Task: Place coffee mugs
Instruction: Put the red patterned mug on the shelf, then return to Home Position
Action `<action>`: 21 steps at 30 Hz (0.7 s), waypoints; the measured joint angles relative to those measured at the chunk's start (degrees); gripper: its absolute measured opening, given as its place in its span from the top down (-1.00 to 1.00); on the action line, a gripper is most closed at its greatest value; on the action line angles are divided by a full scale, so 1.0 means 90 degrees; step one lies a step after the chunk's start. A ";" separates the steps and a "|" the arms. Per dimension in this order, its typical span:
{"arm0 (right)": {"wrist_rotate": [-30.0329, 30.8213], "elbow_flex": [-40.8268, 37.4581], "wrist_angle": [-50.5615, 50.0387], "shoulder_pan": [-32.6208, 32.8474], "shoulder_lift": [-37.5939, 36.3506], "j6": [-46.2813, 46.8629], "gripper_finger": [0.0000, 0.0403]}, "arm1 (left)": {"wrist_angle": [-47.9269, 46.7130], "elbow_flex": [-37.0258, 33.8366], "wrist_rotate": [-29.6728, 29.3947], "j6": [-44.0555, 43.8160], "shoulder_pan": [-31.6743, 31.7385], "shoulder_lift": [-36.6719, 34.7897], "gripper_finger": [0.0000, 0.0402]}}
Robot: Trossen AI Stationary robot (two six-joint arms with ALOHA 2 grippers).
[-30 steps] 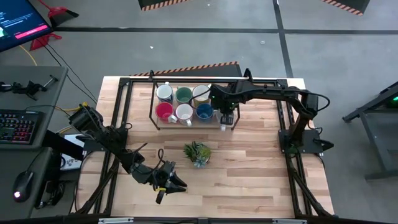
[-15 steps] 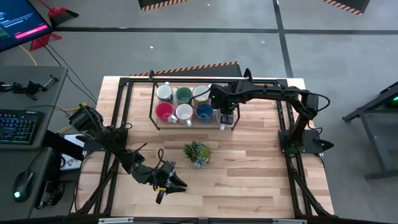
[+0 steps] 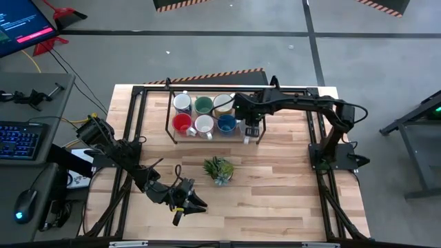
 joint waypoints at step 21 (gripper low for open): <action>-0.1235 0.0355 -0.0115 0.0557 -0.2129 0.0828 0.74 | -0.0036 0.0000 0.0028 0.0021 0.0000 0.0002 0.56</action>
